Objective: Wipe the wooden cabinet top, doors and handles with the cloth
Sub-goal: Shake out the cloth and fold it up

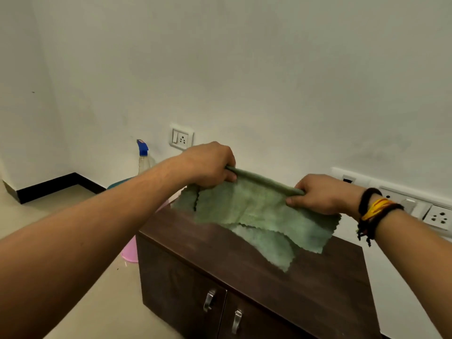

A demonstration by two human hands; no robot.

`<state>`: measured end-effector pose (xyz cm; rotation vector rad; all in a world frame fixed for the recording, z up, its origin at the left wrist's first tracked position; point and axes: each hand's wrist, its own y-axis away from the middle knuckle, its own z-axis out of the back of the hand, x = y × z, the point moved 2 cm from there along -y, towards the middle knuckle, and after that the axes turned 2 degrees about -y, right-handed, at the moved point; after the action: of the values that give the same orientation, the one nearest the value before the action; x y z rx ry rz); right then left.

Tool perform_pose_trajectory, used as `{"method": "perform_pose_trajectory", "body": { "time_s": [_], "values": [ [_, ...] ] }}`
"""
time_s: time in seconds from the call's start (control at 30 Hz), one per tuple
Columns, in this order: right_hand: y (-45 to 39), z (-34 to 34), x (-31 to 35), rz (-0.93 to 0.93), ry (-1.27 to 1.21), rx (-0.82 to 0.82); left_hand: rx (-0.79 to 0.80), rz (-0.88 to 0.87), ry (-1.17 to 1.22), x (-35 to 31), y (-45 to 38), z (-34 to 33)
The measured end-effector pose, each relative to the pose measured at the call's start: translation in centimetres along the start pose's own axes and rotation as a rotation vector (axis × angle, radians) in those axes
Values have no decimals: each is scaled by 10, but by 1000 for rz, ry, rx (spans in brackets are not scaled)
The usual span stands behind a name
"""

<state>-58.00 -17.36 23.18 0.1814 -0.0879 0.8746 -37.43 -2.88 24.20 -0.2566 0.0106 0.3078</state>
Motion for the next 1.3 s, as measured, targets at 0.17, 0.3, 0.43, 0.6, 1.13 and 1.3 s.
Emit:
{"method": "perform_pose_trajectory", "body": {
  "time_s": [0.17, 0.3, 0.43, 0.6, 1.13, 1.3],
  "values": [
    [-13, 0, 24, -168, -246, -91, -38, 146, 112, -25, -1, -4],
    [-19, -15, 40, -186, -682, -62, -50, 163, 192, -60, 0, -19],
    [-22, -19, 47, -110, -753, -24, -41, 180, 263, -71, -3, -24],
    [-20, -19, 47, -4, -891, 90, -47, 257, 408, -66, -7, -8],
    [-18, 9, 44, 400, -863, 6, 37, 38, 1016, 33, 11, -38],
    [-34, 3, 57, 457, -577, -50, 143, -129, 1068, 32, 12, -63]
  ]
}}
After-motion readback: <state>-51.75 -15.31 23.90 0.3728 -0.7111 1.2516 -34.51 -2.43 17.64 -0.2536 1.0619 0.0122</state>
